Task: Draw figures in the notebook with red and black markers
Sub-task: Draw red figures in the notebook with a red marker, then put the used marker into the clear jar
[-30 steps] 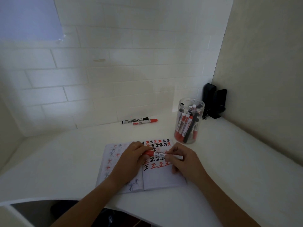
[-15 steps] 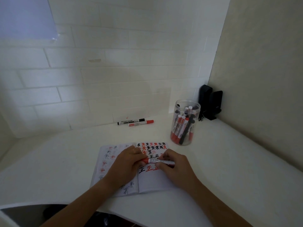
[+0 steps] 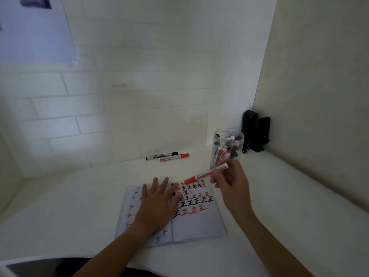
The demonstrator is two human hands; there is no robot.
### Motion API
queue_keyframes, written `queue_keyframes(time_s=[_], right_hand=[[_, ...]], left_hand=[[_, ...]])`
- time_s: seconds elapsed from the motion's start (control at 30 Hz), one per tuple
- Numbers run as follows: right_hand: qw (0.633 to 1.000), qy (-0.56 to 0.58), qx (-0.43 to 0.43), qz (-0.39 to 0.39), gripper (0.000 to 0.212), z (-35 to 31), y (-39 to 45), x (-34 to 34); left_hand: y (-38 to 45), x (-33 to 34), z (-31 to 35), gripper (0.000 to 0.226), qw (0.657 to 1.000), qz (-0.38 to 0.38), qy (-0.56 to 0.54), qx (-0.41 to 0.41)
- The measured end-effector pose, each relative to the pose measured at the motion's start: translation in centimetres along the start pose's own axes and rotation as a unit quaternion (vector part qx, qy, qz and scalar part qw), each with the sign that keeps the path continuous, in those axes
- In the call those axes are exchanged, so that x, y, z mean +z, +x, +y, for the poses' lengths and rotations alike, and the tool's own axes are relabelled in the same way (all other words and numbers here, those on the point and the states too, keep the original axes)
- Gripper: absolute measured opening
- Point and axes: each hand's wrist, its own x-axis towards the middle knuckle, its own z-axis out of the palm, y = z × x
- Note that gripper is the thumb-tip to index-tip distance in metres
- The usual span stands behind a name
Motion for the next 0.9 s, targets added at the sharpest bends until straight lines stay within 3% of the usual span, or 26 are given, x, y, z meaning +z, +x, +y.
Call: queue_keyframes(time_s=[0.17, 0.27, 0.37, 0.47, 0.53, 0.6, 0.73, 0.8, 0.9], right_hand=[[0.966, -0.117, -0.139, 0.183, 0.035, -4.4, 5.2, -2.0], [0.941, -0.183, -0.195, 0.209, 0.029, -6.3, 9.3, -3.2], [0.934, -0.246, -0.193, 0.171, 0.029, -6.1, 12.4, -3.2], [0.931, -0.329, -0.145, 0.059, 0.027, -4.2, 14.1, -2.7], [0.879, -0.456, -0.134, -0.03, 0.024, -2.7, 14.6, -2.6], [0.808, -0.566, -0.144, -0.081, 0.036, -1.9, 14.5, -2.8], [0.782, -0.59, -0.189, -0.065, 0.05, -1.0, 14.3, -2.7], [0.765, -0.611, -0.194, -0.069, 0.036, -0.6, 14.4, -2.4], [0.788, -0.57, -0.234, -0.006, 0.016, -0.5, 14.1, -1.3]], left_hand=[[0.2, 0.2, -0.2, 0.101, 0.999, -0.026, 0.031, 0.003], [0.3, 0.3, -0.1, 0.1, 0.999, -0.025, 0.025, 0.0], [0.3, 0.3, -0.1, 0.094, 0.999, -0.026, 0.021, -0.006], [0.2, 0.1, 0.0, 0.094, 1.0, -0.022, 0.006, -0.011], [0.2, -0.1, 0.1, 0.101, 1.0, -0.016, -0.012, -0.016], [0.2, -0.3, 0.1, 0.104, 1.0, -0.013, -0.02, -0.017], [0.1, -0.4, 0.3, 0.105, 1.0, -0.013, -0.019, -0.021], [0.1, -0.5, 0.4, 0.106, 0.999, -0.012, -0.022, -0.023], [0.1, -0.7, 0.5, 0.106, 0.999, -0.014, -0.021, -0.023]])
